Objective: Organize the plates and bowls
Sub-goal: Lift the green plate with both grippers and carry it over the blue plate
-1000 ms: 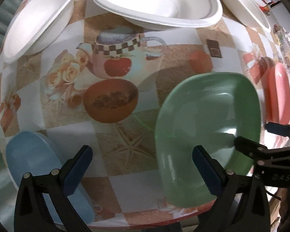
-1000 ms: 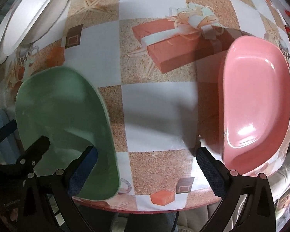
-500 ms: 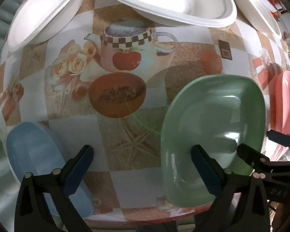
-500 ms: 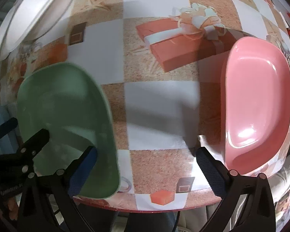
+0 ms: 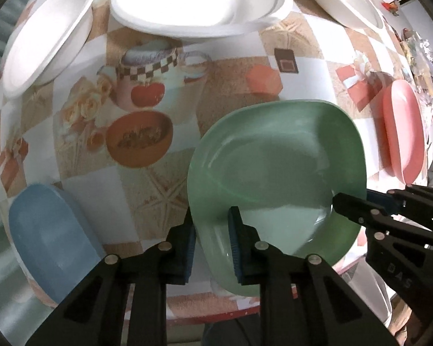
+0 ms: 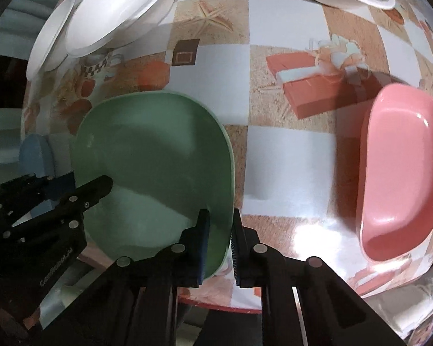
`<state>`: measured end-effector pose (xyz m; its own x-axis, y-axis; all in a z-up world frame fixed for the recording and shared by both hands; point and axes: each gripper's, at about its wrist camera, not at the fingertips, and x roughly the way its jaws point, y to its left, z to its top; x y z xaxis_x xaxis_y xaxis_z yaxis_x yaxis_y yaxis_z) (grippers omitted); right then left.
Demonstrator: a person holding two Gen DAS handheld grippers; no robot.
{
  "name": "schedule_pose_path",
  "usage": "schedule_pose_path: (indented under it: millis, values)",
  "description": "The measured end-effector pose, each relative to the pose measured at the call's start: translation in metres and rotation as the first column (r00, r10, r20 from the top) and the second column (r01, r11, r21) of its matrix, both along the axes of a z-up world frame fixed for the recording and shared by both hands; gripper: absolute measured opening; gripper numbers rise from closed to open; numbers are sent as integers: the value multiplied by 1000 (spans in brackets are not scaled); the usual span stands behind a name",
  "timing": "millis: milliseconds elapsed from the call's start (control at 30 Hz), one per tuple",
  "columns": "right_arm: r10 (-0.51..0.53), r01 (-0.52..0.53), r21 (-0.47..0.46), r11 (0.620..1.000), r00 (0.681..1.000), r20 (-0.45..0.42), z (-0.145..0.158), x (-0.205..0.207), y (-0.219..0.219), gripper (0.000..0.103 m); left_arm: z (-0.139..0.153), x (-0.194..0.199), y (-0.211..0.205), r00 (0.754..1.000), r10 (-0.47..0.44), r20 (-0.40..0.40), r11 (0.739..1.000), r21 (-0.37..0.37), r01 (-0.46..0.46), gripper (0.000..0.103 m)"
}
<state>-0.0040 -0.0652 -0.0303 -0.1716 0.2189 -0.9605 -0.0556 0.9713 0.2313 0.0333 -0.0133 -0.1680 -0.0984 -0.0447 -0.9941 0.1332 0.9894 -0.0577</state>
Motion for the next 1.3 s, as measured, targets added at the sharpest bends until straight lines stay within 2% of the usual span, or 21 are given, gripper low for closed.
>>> schedule_pose_path:
  millis: [267, 400, 500, 600, 733, 1033, 1100, 1167, 1200, 1300]
  values:
    - [24, -24, -5, 1000, 1000, 7, 9, -2, 3, 17, -3, -11, 5, 1000, -3, 13, 1000, 9, 3, 23]
    - [34, -34, -8, 999, 999, 17, 18, 2, 9, 17, 5, -14, 10, 999, -4, 44, 1000, 16, 3, 23]
    - [39, -39, -11, 999, 999, 23, 12, 13, 6, 17, 19, -15, 16, 998, 5, 63, 1000, 15, -6, 23]
    - [47, -47, -13, 999, 998, 29, 19, 16, 10, 17, 38, -13, 24, 996, 20, 84, 1000, 11, -21, 23]
    - [67, -66, -16, 998, 997, 40, 27, 17, 17, 17, 49, -12, 32, 993, 31, 116, 999, 18, -33, 23]
    - [132, -131, -27, 991, 989, 69, 39, 28, 34, 17, 90, -38, 50, 982, 78, 173, 997, 6, -80, 23]
    - [153, -151, -32, 988, 985, 78, 42, 31, 40, 17, 82, -34, 51, 979, 98, 181, 995, 2, -100, 23]
    - [175, -172, -34, 984, 981, 87, 44, 34, 45, 17, 87, -36, 59, 975, 119, 189, 993, -2, -121, 23]
    - [186, -184, -36, 982, 978, 90, 45, 36, 48, 17, 73, -28, 63, 973, 126, 192, 992, -2, -128, 23]
    - [226, -222, -44, 974, 969, 99, 43, 37, 63, 17, 77, -32, 75, 966, 155, 207, 987, -1, -159, 23]
